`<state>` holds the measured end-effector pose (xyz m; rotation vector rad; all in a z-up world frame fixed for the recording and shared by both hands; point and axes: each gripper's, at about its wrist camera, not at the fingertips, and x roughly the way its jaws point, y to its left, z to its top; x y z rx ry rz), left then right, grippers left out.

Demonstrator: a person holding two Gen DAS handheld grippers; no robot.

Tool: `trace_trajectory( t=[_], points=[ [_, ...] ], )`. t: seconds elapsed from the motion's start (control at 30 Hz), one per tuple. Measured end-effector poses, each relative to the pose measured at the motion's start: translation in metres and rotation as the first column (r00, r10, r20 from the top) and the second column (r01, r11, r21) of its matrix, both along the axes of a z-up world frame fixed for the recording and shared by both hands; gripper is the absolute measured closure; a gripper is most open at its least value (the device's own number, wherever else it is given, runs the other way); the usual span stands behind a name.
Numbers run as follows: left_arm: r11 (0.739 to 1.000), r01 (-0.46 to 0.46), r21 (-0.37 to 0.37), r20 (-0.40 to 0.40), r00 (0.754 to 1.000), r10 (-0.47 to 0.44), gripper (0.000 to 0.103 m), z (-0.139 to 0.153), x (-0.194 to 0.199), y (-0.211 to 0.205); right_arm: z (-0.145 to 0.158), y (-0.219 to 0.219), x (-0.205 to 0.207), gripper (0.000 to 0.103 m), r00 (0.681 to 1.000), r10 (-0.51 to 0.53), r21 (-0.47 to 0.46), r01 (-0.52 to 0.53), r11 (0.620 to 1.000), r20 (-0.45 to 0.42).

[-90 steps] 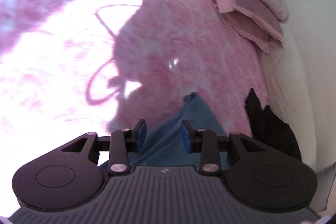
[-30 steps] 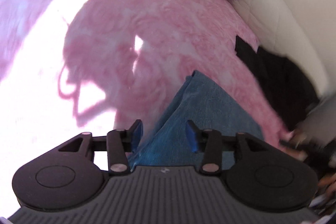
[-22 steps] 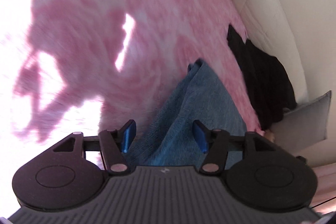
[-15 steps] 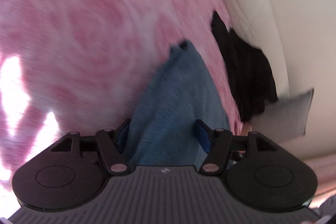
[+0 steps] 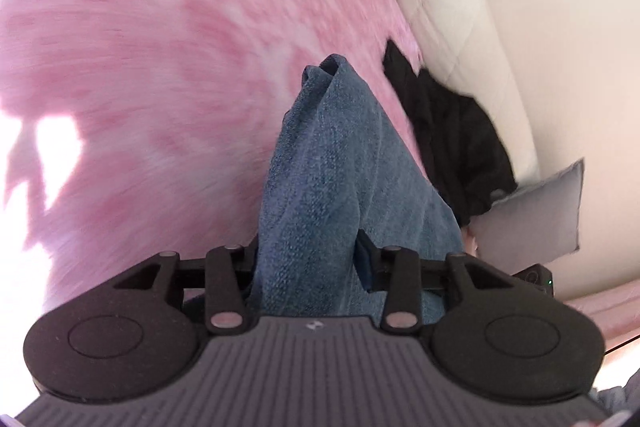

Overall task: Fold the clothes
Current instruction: 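Carry the jeans over the stack of white and green folded clothes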

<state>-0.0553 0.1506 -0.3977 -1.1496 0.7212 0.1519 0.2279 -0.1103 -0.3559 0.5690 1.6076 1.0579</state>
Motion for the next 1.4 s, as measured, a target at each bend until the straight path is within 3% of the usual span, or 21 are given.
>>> trace_trajectory(
  t=[0.27,0.47,0.63,0.73,0.87,1.23,1.4],
  points=[
    [0.971,-0.235,0.051,-0.051,0.970,0.238,0.067,0.102,-0.211,0.019,0.073,0.070,-0.132,0.077,0.982,0.185,0.063,-0.182,0.981,-0.045],
    [0.918,-0.367,0.153,-0.012,0.928,0.373,0.067,0.198,-0.375,0.027,0.146,0.115,-0.259,0.077,0.955,0.293,0.164,-0.283,0.945,-0.041],
    [0.866,-0.456,0.203,-0.017,0.883,0.469,0.067,0.260,-0.477,0.028,0.199,0.150,-0.348,0.077,0.924,0.378,0.215,-0.358,0.909,-0.059],
    [0.826,-0.516,0.226,-0.005,0.848,0.531,0.067,0.283,-0.513,0.030,0.226,0.176,-0.382,0.077,0.894,0.446,0.220,-0.425,0.878,-0.051],
    [0.759,-0.611,0.223,0.024,0.782,0.623,0.067,0.300,-0.560,0.033,0.251,0.211,-0.417,0.077,0.852,0.523,0.224,-0.505,0.834,-0.027],
    [0.551,-0.797,0.248,0.079,0.584,0.808,0.067,0.334,-0.635,0.036,0.272,0.295,-0.512,0.077,0.680,0.733,0.271,-0.709,0.651,0.021],
    [0.496,-0.834,0.241,0.092,0.529,0.844,0.067,0.339,-0.681,0.047,0.280,0.327,-0.557,0.077,0.627,0.779,0.274,-0.755,0.596,0.031]
  ],
)
